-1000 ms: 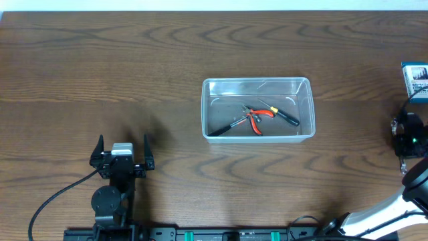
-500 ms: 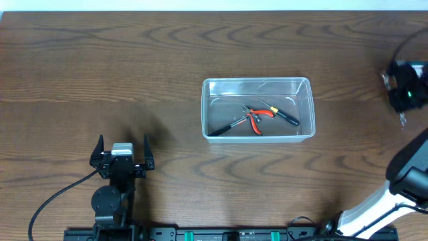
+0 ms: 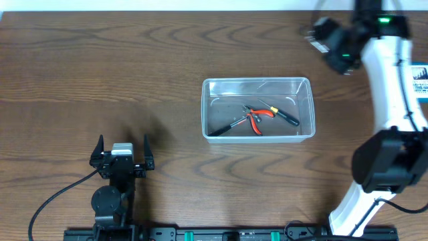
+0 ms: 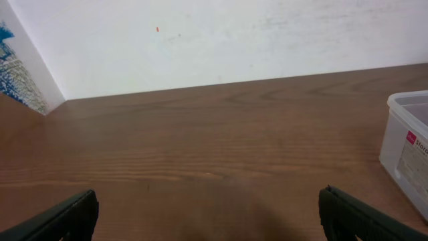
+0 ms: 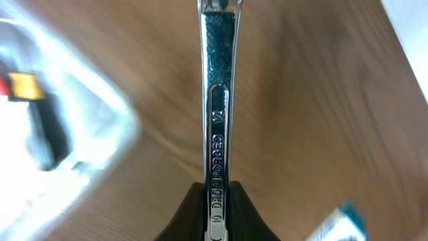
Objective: Pack container
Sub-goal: 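Lift the wrench and carry it left over the container, then lower the wrench into the container and open the right gripper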
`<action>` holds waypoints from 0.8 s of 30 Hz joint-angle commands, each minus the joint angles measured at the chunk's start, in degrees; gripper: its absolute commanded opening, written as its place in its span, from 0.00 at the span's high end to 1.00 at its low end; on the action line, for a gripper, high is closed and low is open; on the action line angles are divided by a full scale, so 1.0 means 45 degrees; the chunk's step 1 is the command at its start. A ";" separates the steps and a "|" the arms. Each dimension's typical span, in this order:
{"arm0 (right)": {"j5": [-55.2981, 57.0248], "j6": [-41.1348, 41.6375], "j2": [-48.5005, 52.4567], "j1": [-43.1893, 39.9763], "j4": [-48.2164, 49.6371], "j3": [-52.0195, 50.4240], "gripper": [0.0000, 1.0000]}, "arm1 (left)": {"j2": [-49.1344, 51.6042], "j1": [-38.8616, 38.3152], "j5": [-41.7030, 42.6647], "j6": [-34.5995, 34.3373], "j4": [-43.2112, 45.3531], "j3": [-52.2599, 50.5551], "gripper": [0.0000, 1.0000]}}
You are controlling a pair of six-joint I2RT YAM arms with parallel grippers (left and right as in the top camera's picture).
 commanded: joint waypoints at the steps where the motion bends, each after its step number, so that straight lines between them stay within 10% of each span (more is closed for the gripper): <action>1: -0.0189 -0.0899 -0.0034 0.1195 -0.0325 0.0291 0.93 | -0.0068 -0.0015 -0.0063 -0.0063 -0.0223 -0.0379 0.02; 24: -0.2249 -0.3347 -0.0015 0.3604 0.0447 -0.3220 0.85 | -0.0068 -0.0015 -0.0063 -0.0063 -0.0219 -0.0379 0.02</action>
